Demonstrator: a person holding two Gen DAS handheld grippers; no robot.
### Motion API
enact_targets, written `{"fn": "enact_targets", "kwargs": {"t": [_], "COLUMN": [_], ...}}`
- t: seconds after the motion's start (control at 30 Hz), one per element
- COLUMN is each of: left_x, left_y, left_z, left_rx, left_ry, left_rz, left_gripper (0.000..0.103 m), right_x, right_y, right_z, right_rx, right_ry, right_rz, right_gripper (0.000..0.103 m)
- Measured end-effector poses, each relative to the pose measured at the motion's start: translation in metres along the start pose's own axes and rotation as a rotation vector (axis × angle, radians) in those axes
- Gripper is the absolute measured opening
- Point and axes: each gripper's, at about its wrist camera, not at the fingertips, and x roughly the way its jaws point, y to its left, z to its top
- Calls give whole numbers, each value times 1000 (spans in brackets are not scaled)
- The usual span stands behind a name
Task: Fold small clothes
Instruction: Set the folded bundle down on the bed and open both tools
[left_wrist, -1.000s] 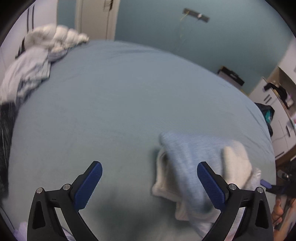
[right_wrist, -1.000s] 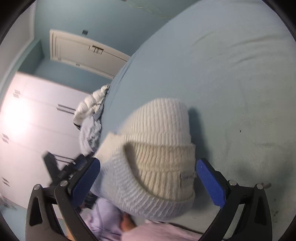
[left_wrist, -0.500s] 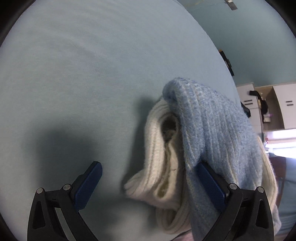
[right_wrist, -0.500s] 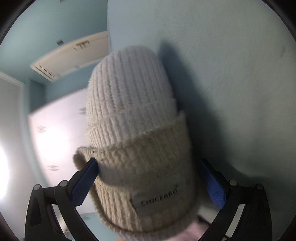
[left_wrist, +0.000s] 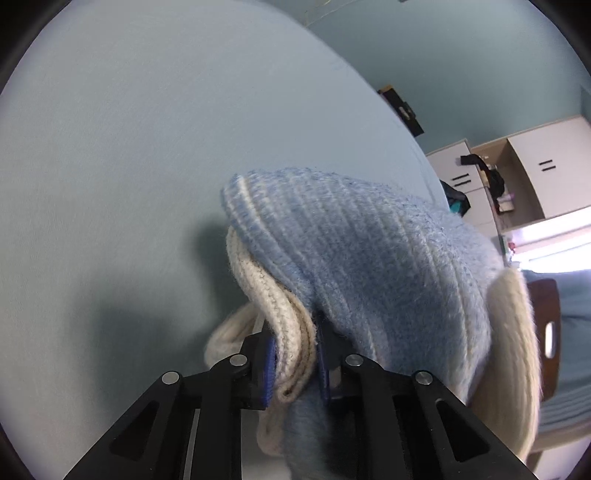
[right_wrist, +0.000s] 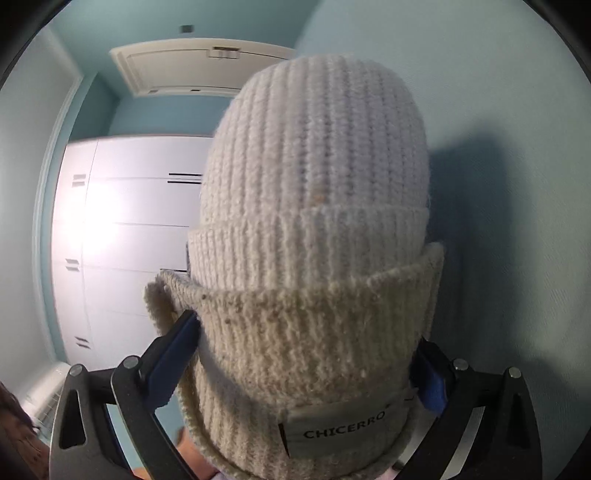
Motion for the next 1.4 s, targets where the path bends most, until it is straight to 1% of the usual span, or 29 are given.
{"fn": "enact_targets", "kwargs": {"t": [0.13,0.2,0.27,0.37,0.43,0.5,0.57,0.6,0.67,0.7,0.73,0.77,0.83,0.87,0.9,0.93,0.97,1.0,1.03,1.07,1.1,1.13,1.17,1.2,1.23,1.3,1.33,1.37,1.4], "left_x": [13,27,46,67,76,82,81,78,67,57,44,27,0,-14,-23,-32,-35,-36,-32,-29,-20,-20,-11,-1,4,26,45,63,70], "left_y": [-23,-32,-40,-50,-63,-72,-79,-80,-83,-89,-97,-106,-127,-138,-146,-158,-167,-177,-189,-199,-208,-212,-220,-227,-226,-228,-224,-217,-208], "left_z": [43,61,81,102,108,107,108,107,106,107,106,105,101,96,91,80,73,64,56,45,39,24,21,14,13,7,5,3,4], "left_rx": [-2,-9,-21,-17,14,48,67,69,77,94,126,160,189,197,198,203,214,227,247,268,276,290,312,351,383,423,443,459,455], "left_ry": [-46,-53,-42,-15,-19,-14,-13,-13,-7,-26,-80,-150,-258,-305,-332,-355,-364,-369,-372,-376,-380,-416,-440,-445,-430,-378,-339,-292,-275], "left_rz": [7,33,83,161,218,269,287,283,310,349,402,446,497,521,529,511,490,473,455,441,437,440,451,474,488,520,574,619,591], "left_gripper": [15,15,15,15,16,16,16,16,16,16,16,16,17,18,19,19,20,23,39,54,98,103,103,103,103,103,103,103,103], "right_x": [-13,-14,-12,-10,-7,1,1,-3,-8,-16,-22,-31,-41,-44,-42,-40,-34,-28,-28,-38,-34,-29,-20,-18,-9,1,9,13,16], "right_y": [21,23,18,3,-13,-25,-38,-42,-33,-23,-8,15,58,86,103,116,128,143,144,141,138,136,132,114,100,89,77,69,64], "right_z": [41,67,90,119,129,133,131,129,130,122,120,117,108,99,92,88,85,75,68,52,54,55,70,83,89,87,101,103,105], "right_rx": [-52,-36,8,75,122,155,185,202,207,201,174,108,-25,-121,-168,-214,-263,-331,-359,-372,-362,-344,-318,-284,-254,-261,-259,-244,-211], "right_ry": [-60,-109,-146,-158,-162,-165,-152,-154,-157,-166,-192,-243,-333,-381,-411,-437,-446,-440,-435,-439,-449,-434,-404,-364,-331,-319,-303,-282,-266], "right_rz": [-56,-78,-118,-151,-156,-184,-192,-168,-198,-261,-334,-423,-518,-579,-650,-734,-775,-785,-781,-779,-783,-780,-779,-790,-827,-891,-925,-942,-963], "right_gripper": [99,99,99,99,99,99,99,99,99,99,99,99,99,99,100,100,100,100,100,100,100,100,100,99,100,102,102,102,102]}}
